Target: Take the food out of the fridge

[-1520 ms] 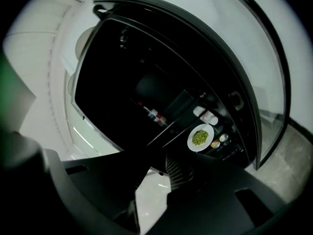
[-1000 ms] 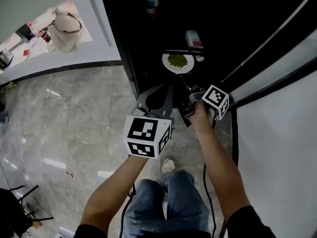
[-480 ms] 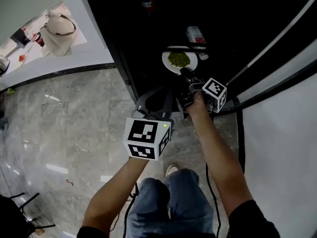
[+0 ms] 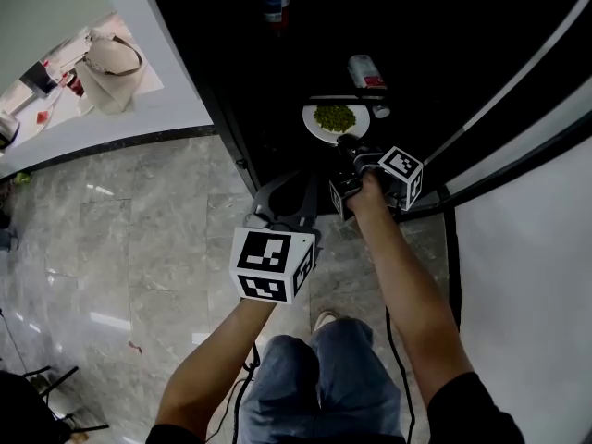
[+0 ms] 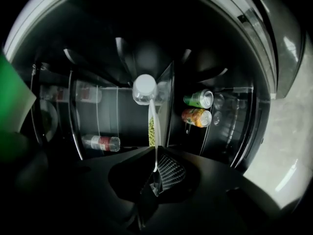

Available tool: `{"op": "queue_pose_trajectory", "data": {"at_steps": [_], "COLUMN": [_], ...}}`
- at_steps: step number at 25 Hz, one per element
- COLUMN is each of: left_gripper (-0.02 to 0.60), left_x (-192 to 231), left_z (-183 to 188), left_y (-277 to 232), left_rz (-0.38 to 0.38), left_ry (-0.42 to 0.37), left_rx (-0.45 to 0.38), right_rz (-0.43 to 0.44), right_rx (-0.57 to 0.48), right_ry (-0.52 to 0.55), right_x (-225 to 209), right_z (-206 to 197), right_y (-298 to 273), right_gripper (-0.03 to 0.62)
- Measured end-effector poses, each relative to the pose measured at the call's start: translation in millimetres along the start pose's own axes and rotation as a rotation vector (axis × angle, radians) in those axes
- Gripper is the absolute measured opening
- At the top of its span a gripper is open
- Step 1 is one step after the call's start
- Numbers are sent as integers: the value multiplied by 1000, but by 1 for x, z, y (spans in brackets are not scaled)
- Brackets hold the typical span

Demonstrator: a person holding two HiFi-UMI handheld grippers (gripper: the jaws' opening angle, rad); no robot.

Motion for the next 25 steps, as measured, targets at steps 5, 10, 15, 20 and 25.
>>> {"op": "queue_pose_trajectory", "data": {"at_steps": [5, 10, 15, 20, 25], "left_gripper": [3, 3, 3, 3, 3], "left_x": [-2, -7, -20, -40, -60], "left_z": [-1, 1, 15, 41, 77], "left_y": [0, 4, 20, 42, 67], "left_rz": [-3, 1, 9, 11, 16], "left_ry": [10, 20, 42, 55, 58], "left_rx": [10, 27, 44, 62, 67], "right_rz": [24, 61, 81, 57, 45], "right_rx": [13, 27, 44, 52, 63], "right_ry": [23, -1, -16, -21, 3], "right_x": [7, 0, 12, 27, 54], "right_z": [-1, -2, -16, -29, -40], "right_y": [7, 24, 60, 105, 159], "right_gripper": [9, 9, 9, 9, 9]}}
Point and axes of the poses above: the fingertips, and each gripper's own axes: y backward along the fingers, x to its left, z out of its top, the point moved 2 cm from there along y, backward along the fingers, and after that the axes turned 8 degrees about -x, right-handed, at the moved point
